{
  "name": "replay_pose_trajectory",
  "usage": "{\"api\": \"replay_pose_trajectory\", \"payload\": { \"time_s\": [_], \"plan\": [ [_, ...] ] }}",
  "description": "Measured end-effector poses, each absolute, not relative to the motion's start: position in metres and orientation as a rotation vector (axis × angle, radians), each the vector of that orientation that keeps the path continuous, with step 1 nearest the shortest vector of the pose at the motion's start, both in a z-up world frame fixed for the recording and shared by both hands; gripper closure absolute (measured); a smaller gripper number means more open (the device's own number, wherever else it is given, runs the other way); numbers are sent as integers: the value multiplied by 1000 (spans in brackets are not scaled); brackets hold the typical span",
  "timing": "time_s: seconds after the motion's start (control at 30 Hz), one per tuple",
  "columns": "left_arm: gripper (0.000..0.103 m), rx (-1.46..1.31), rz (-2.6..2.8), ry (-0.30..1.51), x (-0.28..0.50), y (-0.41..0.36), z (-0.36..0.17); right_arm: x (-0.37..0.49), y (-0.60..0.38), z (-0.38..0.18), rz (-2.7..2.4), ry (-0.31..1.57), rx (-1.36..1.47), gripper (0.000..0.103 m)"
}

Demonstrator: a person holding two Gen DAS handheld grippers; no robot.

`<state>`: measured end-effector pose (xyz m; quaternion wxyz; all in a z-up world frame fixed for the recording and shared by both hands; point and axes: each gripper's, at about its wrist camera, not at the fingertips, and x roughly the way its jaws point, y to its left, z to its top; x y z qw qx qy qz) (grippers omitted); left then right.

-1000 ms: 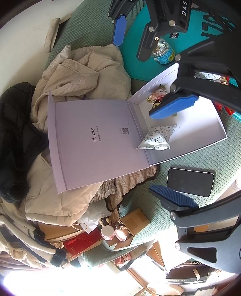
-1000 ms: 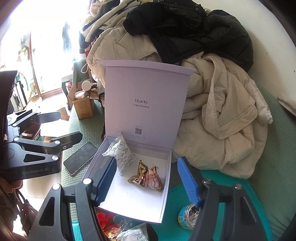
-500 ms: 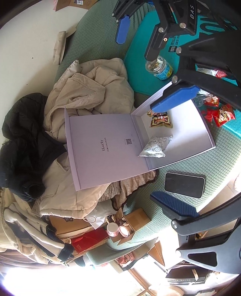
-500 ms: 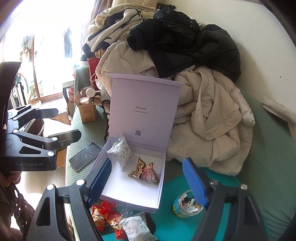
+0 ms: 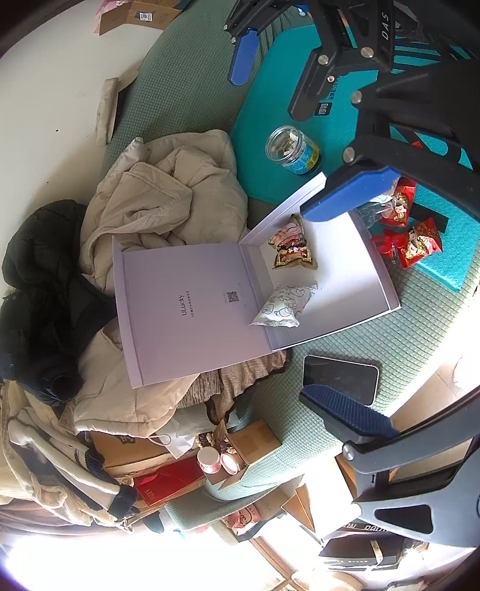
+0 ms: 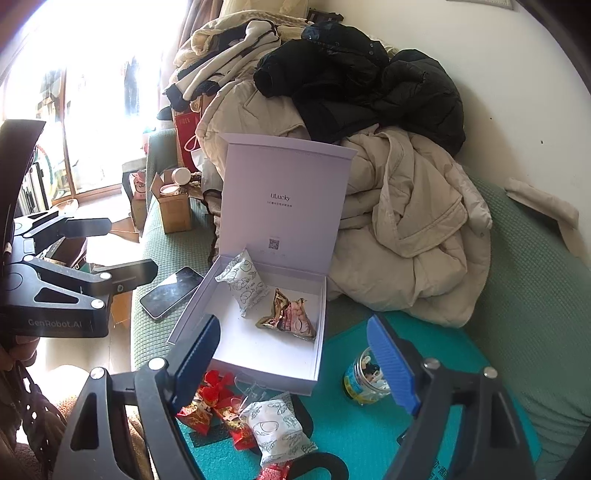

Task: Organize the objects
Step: 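Withdraw both tools from the box back toward the snack pile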

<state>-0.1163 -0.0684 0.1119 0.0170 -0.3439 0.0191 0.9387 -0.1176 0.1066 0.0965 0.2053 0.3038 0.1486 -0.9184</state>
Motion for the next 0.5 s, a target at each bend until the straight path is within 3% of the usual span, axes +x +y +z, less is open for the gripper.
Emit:
{"api": "replay_pose_trajectory", "payload": {
  "time_s": [0.5],
  "plan": [
    [13,-1175,2858,-32,-96,-69,61,-94,120,47,-2555,334,930,19]
  ]
}}
